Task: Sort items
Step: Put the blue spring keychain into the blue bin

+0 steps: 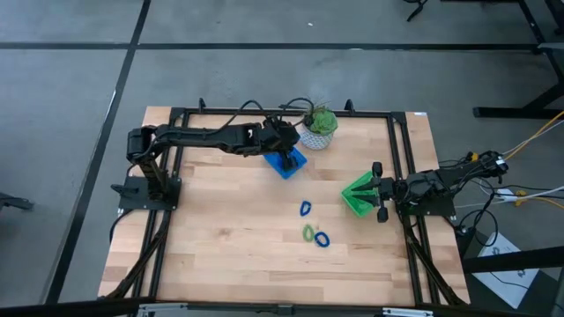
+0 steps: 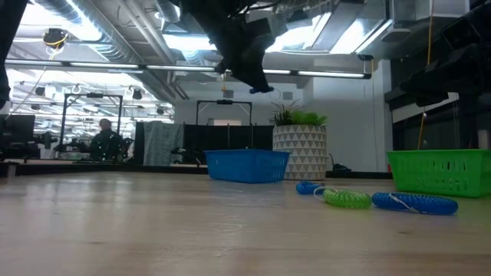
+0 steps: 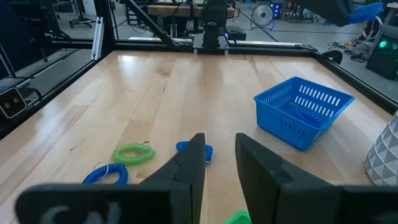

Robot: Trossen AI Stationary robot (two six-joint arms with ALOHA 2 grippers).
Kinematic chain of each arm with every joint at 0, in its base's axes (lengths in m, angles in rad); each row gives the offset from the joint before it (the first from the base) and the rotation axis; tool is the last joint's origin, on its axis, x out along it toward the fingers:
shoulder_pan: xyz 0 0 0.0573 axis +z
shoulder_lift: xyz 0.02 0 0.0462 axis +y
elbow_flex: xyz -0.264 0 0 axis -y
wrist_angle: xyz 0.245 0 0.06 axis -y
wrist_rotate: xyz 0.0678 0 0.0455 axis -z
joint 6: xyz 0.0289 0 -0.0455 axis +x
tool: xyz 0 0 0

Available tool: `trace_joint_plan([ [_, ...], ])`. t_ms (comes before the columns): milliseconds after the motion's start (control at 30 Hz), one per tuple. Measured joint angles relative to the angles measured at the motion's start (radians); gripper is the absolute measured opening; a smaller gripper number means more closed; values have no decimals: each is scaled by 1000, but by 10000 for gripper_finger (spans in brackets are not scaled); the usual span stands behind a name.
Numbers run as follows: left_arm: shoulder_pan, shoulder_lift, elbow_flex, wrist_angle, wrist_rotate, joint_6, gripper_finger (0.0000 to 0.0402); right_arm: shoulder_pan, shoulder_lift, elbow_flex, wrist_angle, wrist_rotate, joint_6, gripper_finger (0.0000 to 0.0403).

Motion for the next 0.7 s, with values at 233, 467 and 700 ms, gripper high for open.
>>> trace_joint_plan([
  [233, 0, 0, 0, -14, -95, -44, 22, 0, 0, 0, 0, 0, 0, 90],
  [467, 0, 0, 0, -17, -163, -44, 25, 0, 0, 0, 0, 0, 0, 90],
  [700, 3, 0, 0, -28, -168, -31, 26, 0, 0, 0, 0, 0, 0, 90],
])
